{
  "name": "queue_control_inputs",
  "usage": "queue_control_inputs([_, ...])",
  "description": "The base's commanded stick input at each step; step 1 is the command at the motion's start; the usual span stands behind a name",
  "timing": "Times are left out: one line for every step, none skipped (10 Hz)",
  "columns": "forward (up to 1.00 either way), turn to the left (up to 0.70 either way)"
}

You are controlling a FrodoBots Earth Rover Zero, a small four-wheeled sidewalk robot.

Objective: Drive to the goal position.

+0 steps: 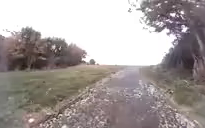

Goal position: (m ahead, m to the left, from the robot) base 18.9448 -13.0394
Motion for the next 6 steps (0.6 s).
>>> queue_control_inputs([1.0,-0.29])
queue_control_inputs([1.0,-0.18])
queue_control_inputs([1.0,-0.06])
queue_control_inputs([1.0,0.0])
queue_control_inputs([1.0,0.0])
queue_control_inputs([1.0,0.0])
